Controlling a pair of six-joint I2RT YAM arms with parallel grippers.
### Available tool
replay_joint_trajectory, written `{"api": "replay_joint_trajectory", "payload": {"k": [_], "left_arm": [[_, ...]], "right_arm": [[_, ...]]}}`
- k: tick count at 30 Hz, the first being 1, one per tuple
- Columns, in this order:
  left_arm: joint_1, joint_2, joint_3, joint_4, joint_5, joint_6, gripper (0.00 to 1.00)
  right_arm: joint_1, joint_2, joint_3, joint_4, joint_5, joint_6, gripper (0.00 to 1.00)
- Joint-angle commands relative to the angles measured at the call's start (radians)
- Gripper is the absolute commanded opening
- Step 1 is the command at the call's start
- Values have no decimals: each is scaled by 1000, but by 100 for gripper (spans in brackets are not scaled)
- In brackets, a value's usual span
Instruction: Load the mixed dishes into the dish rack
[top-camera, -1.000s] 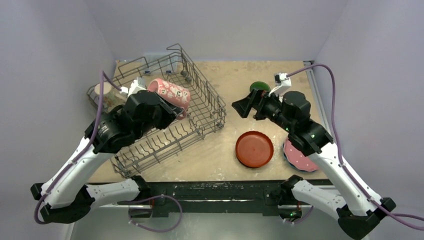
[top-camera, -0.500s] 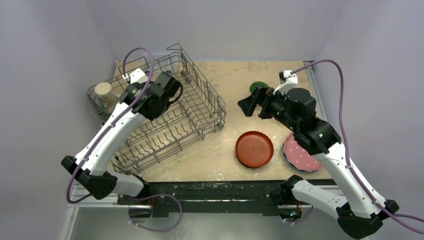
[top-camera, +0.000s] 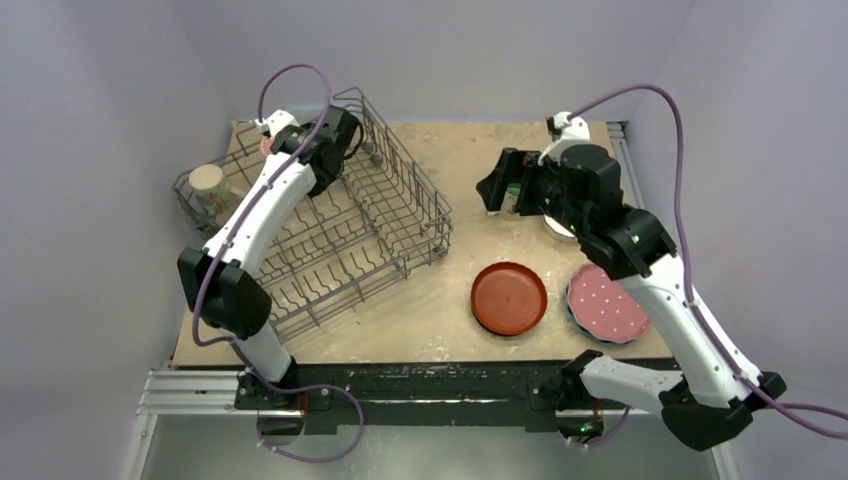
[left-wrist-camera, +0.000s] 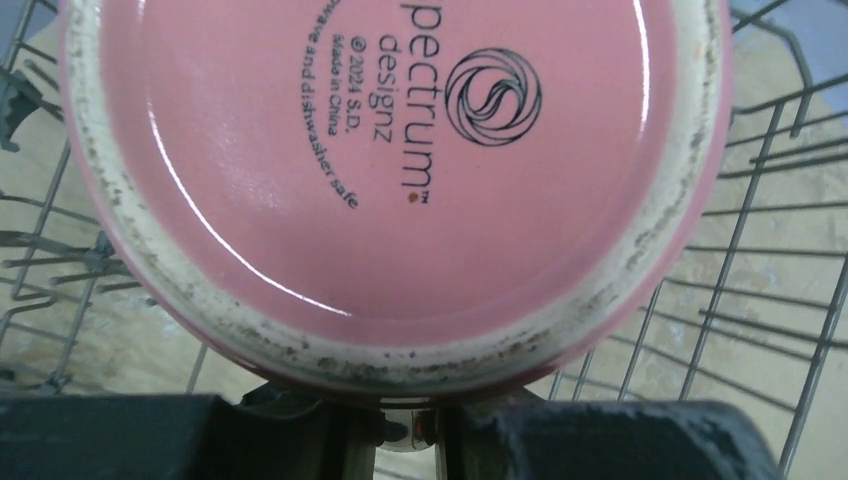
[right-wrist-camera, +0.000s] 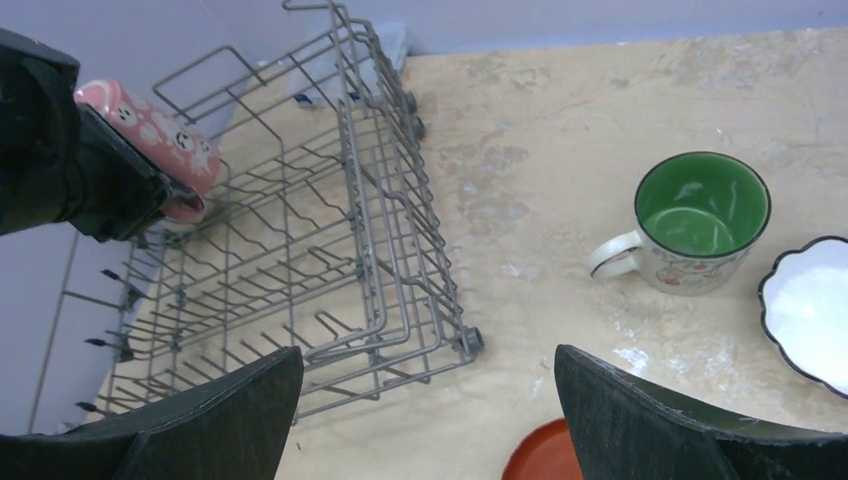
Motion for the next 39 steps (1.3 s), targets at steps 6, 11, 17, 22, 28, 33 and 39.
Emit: {"api": "replay_joint_trajectory", "payload": {"k": [6, 11, 17, 22, 28, 33, 39], "left_arm": [[105, 178, 209, 131, -127, -91, 0], [180, 224, 194, 148, -92, -134, 0], [240, 255, 155, 235, -52, -134, 0], [268, 286, 158, 275, -18, -128, 0], [301, 310, 143, 300, 7, -147, 0], [322, 314, 118, 304, 14, -168, 0], [354, 317, 84, 307, 33, -190, 0]], "right_arm": [[-51, 207, 162, -92, 19, -92, 99], [-136, 258, 209, -131, -42, -103, 99], [-166, 322, 246, -143, -70, -103, 99], [-173, 367, 277, -167, -81, -98, 99], [-183, 398, 293, -181, -94, -87, 99], [-186, 424, 311, -188, -106, -88, 99], [-190, 437, 318, -188, -113, -91, 99]]}}
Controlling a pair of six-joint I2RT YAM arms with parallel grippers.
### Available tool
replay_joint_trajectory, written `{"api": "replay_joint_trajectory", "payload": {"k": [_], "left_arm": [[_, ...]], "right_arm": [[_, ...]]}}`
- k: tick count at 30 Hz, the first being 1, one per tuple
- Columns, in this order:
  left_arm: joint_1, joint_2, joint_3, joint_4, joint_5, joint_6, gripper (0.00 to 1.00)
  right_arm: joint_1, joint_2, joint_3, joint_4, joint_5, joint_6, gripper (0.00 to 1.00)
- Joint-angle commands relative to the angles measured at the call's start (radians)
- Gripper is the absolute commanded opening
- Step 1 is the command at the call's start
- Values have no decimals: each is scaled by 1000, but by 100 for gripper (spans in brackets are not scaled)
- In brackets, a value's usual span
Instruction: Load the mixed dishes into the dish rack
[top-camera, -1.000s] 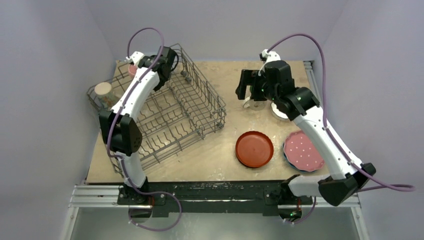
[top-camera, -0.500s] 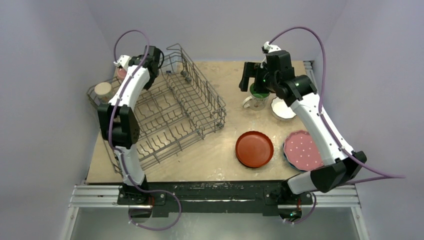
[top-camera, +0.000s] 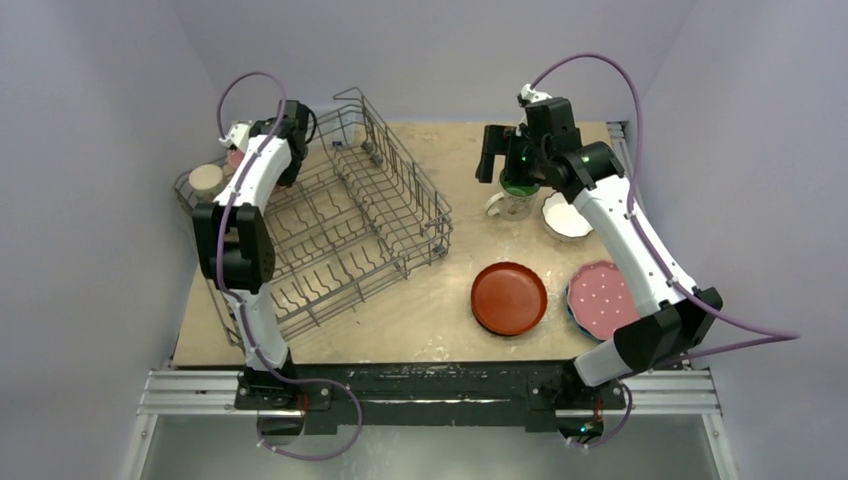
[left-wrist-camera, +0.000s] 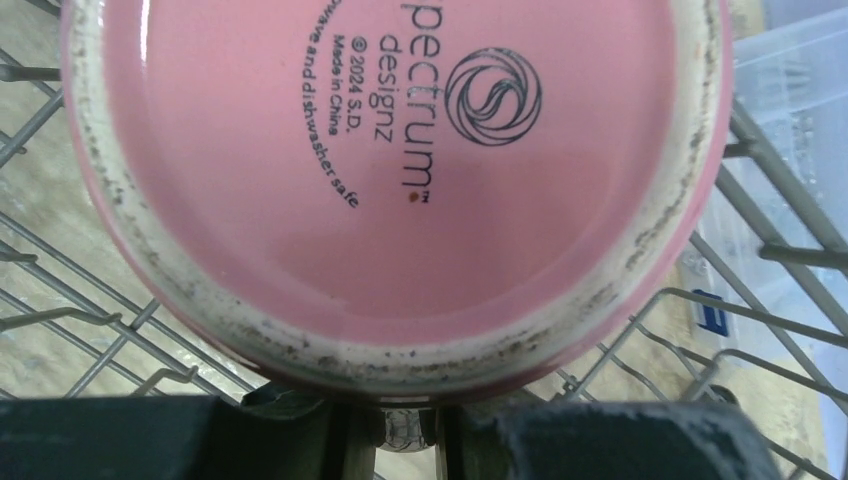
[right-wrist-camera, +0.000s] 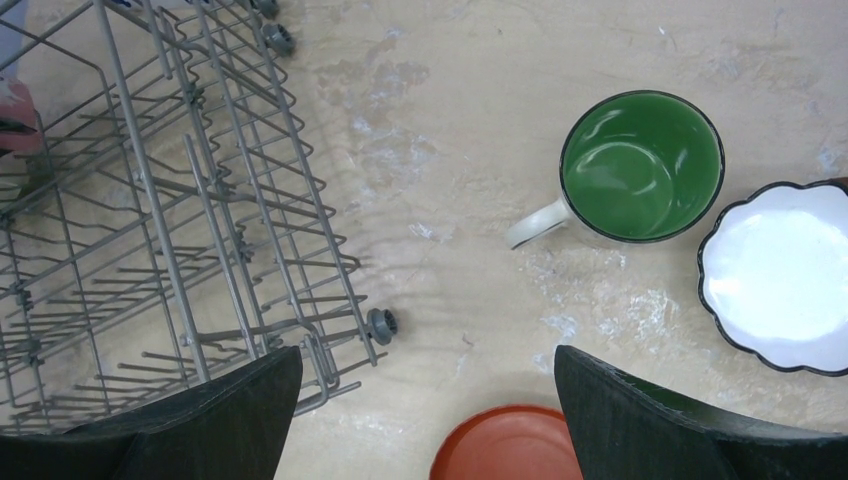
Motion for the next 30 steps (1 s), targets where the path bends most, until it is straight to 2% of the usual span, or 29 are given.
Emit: {"api": "replay_joint_trajectory", "payload": {"k": [1, 10, 21, 24, 30], "left_arm": [[32, -11, 4, 62, -44, -27, 0], [49, 18, 10, -16, -60, -58, 0], [88, 95, 55, -27, 16, 11, 0], [88, 114, 74, -49, 20, 12, 7], [88, 146, 110, -89, 45, 43, 28]], "right_arm": [[-9, -5, 44, 4, -20, -7, 99], [-15, -11, 33, 4, -24, -9, 99], [-17, -21, 18, 7, -23, -5, 99], [-18, -24, 14, 8, -23, -1, 99], [-18, -42, -8, 13, -24, 8, 99]]}}
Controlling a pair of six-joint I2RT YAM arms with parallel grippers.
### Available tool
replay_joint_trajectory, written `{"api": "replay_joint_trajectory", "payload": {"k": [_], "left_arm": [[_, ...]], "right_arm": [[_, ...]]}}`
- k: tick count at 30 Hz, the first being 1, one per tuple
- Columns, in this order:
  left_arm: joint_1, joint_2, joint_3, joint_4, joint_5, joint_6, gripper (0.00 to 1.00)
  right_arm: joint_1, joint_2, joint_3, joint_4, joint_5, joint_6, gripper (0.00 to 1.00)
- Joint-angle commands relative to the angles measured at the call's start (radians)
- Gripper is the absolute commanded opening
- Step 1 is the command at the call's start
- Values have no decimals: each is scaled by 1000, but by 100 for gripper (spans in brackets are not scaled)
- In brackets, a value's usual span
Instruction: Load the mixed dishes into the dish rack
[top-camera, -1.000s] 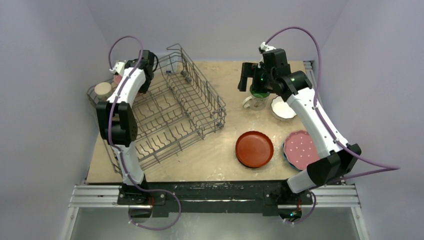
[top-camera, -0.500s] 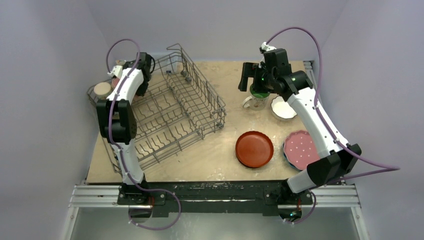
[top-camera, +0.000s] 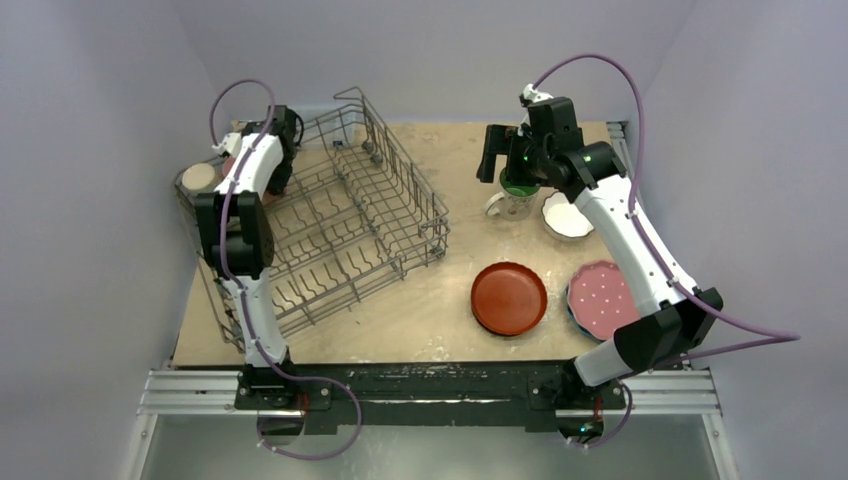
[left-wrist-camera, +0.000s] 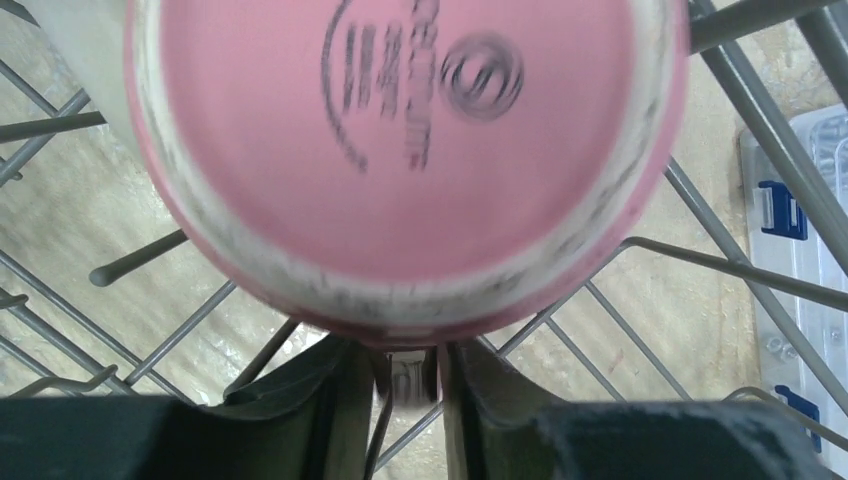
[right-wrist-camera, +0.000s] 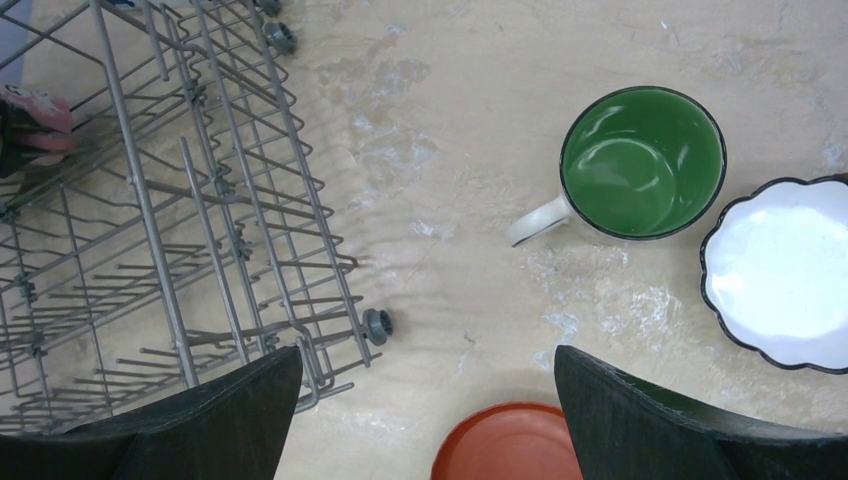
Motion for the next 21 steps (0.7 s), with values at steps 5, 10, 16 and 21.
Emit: {"api": "replay_joint_trajectory", "payload": {"k": [5, 10, 16, 21], "left_arm": [[2, 4, 52, -92, 4, 53, 52], [0, -40, 19, -89, 40, 87, 67], [-2, -120, 1, -80, 143, 159, 82], [-1, -216, -9, -114, 269, 246, 100]], "right_arm": [[-5, -61, -31, 30, -4, 16, 99], [-5, -89, -58, 51, -33, 25, 99], [-6, -133, -99, 80, -51, 34, 99], [-5, -199, -173, 109, -38, 30, 99]]}}
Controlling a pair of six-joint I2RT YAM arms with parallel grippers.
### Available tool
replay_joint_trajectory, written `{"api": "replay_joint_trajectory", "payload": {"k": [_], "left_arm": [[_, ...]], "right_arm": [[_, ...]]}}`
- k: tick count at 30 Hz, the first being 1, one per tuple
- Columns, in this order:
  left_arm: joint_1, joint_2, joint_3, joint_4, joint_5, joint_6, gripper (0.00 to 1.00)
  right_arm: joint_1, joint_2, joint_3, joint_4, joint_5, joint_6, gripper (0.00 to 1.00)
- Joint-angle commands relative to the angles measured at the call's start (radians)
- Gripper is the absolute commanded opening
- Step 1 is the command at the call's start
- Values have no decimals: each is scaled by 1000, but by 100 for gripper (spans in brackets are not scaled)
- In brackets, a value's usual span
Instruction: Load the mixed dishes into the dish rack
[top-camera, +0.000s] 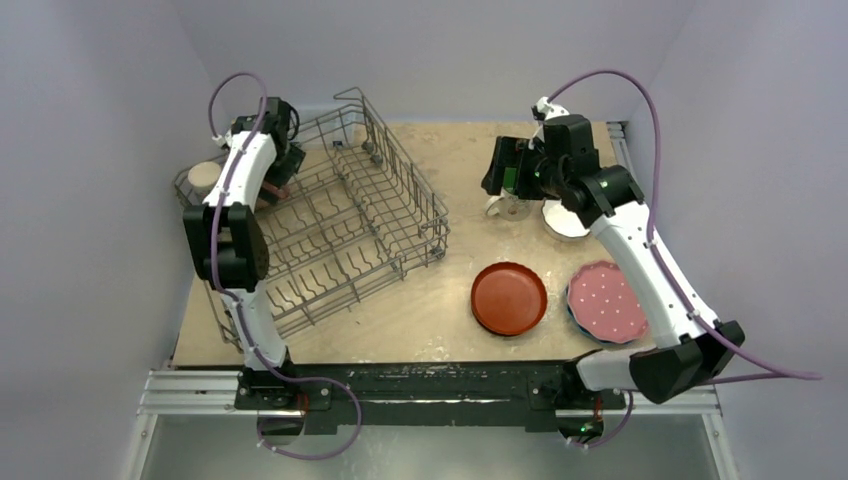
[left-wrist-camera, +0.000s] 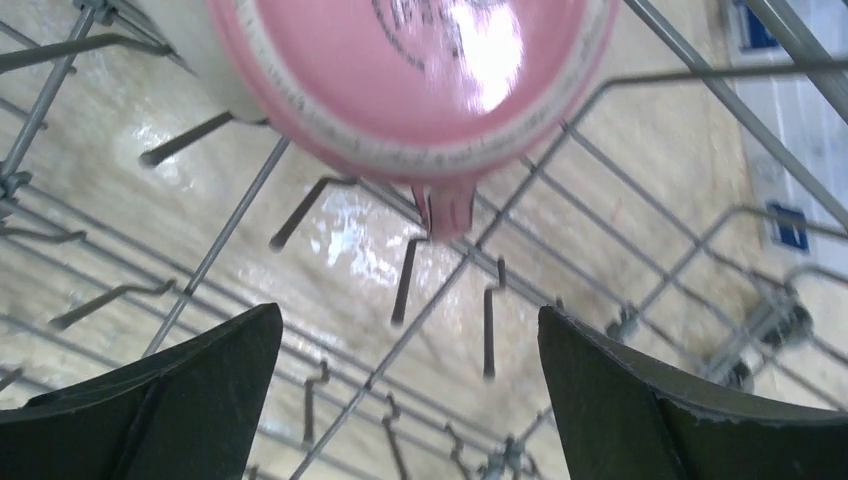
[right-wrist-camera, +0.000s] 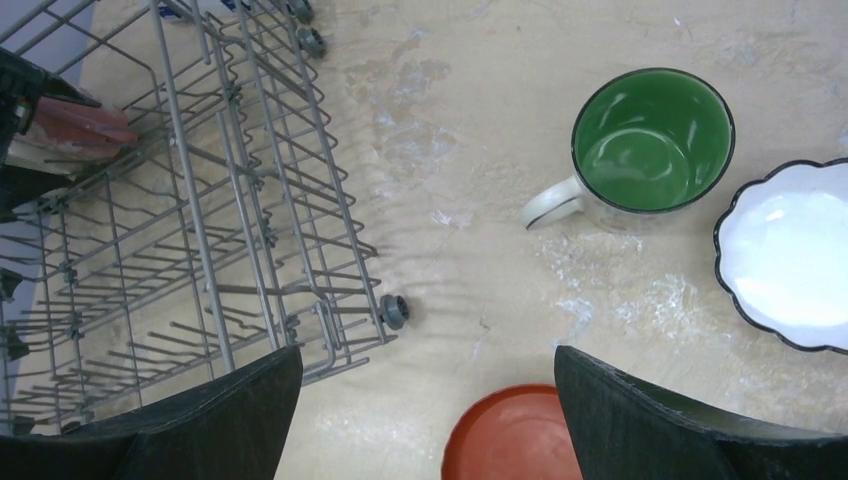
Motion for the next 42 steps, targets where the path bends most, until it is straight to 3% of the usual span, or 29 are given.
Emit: {"api": "replay_joint_trajectory", "payload": {"k": [1, 7, 13, 20, 26, 30, 35, 42], "left_arm": [[4, -157, -13, -68, 132, 113, 100], [2, -358, -139, -91, 256, 213, 100], [-10, -623, -371, -67, 431, 285, 100], [-10, -914, -504, -128, 743, 433, 100], [-11, -1161, -625, -53, 908, 414, 100], [-10, -1229, -681, -32, 998, 380, 100], [-10, -1233, -657, -84, 1050, 403, 100], [-11, -1267, -570, -179, 1068, 399, 100]], "right_arm": [[-6, -78, -62, 62, -7, 6, 99], [-6, -128, -130, 99, -25, 43, 99], [-4, -184, -226, 144, -14, 68, 99], [-5, -237, -284, 161, -21, 111, 99], [-5, -275, -274, 130, 48, 82, 99], [-6, -280, -291, 132, 108, 76, 99], [-6, -194, -246, 122, 206, 94, 99], [-9, 147, 62, -33, 353, 280, 99]]}}
